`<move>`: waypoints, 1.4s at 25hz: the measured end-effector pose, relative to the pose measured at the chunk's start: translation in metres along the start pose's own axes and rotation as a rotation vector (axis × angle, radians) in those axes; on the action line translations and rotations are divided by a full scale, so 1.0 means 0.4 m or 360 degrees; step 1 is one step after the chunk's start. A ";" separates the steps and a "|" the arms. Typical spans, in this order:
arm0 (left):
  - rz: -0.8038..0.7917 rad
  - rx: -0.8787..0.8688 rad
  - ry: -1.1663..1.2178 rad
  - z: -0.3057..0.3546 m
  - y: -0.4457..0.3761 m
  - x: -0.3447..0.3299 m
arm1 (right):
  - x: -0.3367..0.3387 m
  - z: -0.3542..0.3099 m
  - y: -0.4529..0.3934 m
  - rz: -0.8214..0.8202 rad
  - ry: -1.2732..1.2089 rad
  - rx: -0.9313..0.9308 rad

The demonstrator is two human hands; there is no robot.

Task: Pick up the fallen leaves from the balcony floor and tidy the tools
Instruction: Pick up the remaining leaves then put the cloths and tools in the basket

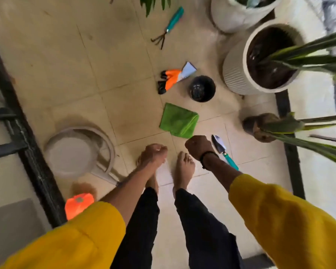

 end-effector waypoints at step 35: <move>0.0020 -0.2210 -0.0524 0.695 1.333 0.417 | 0.821 -0.415 1.275 0.0715 -0.1521 0.1025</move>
Point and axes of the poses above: each hand's wrist, its own y-axis away from the middle knuckle, its own x-axis out of the back of the hand, z = x × y, the point moved 3 cm from there along -y, towards the middle knuckle, and after that the axes turned 11 degrees about y, right-handed, at the moved point
